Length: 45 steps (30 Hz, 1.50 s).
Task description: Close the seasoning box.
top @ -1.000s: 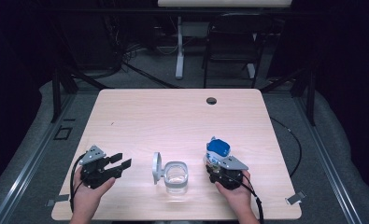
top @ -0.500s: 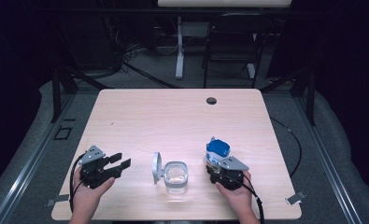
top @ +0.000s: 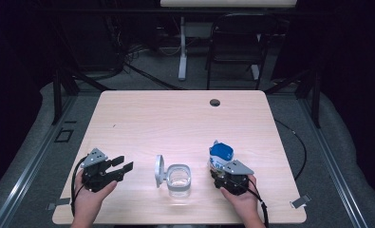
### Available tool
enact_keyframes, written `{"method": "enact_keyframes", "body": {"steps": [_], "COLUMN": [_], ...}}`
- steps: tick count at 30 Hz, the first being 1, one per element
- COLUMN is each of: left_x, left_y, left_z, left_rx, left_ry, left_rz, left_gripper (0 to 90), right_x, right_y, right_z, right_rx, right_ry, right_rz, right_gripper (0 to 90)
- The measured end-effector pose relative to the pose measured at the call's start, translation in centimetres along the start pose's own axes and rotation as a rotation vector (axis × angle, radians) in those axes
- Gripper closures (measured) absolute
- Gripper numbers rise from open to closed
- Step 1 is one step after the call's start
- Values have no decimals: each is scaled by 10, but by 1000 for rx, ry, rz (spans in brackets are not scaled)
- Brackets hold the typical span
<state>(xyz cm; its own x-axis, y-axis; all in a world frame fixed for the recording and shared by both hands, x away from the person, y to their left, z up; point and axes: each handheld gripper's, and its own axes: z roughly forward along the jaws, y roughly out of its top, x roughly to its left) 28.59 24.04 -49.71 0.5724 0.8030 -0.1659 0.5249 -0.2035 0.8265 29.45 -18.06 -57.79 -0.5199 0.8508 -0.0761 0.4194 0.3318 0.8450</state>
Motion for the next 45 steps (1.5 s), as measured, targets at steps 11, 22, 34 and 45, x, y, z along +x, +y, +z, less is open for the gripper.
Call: {"method": "enact_keyframes", "body": {"steps": [11, 22, 34, 45], "left_x": [0, 0, 0, 0], "left_y": [0, 0, 0, 0], "left_z": [0, 0, -1, -2], "left_rx": [3, 5, 0, -3], "left_ry": [-1, 2, 1, 4], "left_rz": [-3, -3, -1, -4], "left_gripper": [521, 521, 521, 521], "right_x": [3, 9, 11, 18], "right_y": [16, 34, 45, 53], "right_z": [-12, -21, -29, -34], "right_rx": [-28, -55, -60, -65], "right_ry": [9, 18, -4, -16], "right_rz": [-27, -58, -108, -171], "right_gripper": [404, 404, 404, 404]}}
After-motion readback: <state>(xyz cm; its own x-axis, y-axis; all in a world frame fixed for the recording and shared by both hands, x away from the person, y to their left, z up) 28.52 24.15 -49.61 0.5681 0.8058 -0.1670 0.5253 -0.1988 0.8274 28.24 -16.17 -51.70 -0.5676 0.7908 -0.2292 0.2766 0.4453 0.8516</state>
